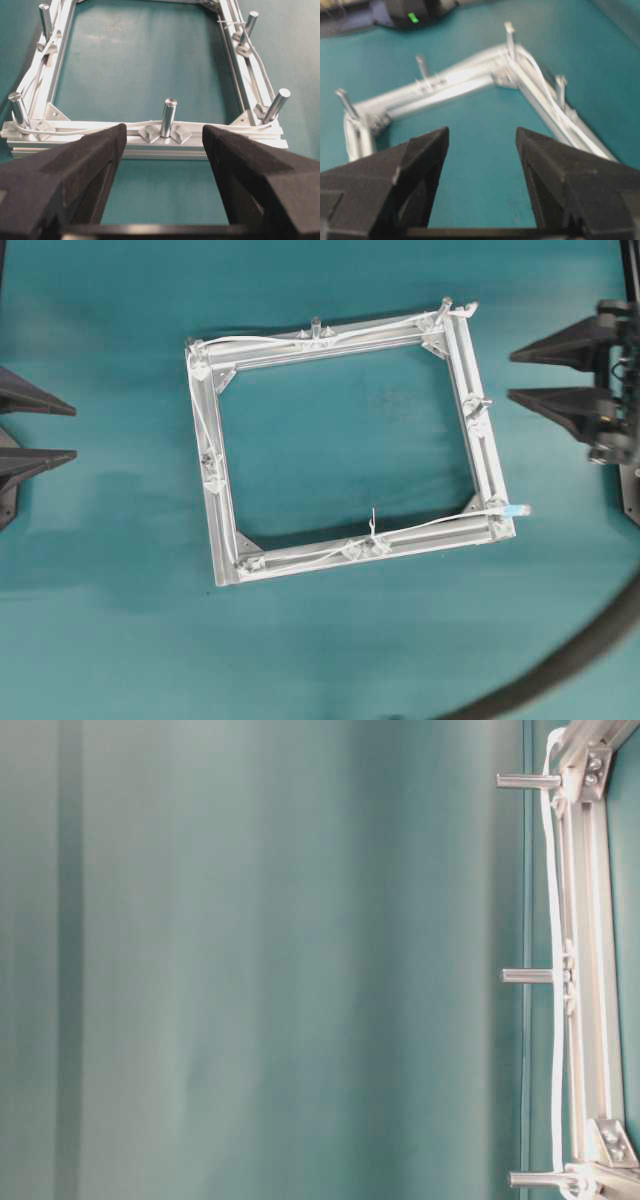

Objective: Move the cable alternately left and right between 8 pins so it hooks onto each one.
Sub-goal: 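Open the right gripper, release the connector, and retract right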

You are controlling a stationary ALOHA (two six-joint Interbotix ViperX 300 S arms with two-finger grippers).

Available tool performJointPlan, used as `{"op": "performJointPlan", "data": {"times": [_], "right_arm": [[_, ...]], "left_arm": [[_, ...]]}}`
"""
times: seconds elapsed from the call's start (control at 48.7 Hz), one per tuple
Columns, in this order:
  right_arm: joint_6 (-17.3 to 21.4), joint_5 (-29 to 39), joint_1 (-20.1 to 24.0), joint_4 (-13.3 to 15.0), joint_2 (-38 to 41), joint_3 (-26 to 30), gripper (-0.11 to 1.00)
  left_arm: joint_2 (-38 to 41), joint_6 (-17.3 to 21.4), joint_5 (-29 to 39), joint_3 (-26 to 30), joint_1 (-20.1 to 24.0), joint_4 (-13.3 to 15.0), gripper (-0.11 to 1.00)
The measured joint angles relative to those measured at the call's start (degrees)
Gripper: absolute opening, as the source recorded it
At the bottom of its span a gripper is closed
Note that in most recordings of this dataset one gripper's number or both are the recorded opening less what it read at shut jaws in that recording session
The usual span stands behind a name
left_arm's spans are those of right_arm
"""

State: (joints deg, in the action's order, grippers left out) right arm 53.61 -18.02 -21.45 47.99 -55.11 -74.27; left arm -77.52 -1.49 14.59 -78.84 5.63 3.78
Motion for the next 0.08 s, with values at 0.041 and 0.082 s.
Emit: {"op": "performJointPlan", "data": {"times": [0.041,0.082], "right_arm": [[0.0,-0.44,0.09,0.35,-2.37,-0.7,0.61],[0.09,-0.62,0.26,0.44,-4.57,-1.58,0.61]], "left_arm": [[0.0,0.0,0.0,0.09,0.0,-0.09,0.74],[0.0,0.0,0.09,0.09,0.0,-0.09,0.74]]}}
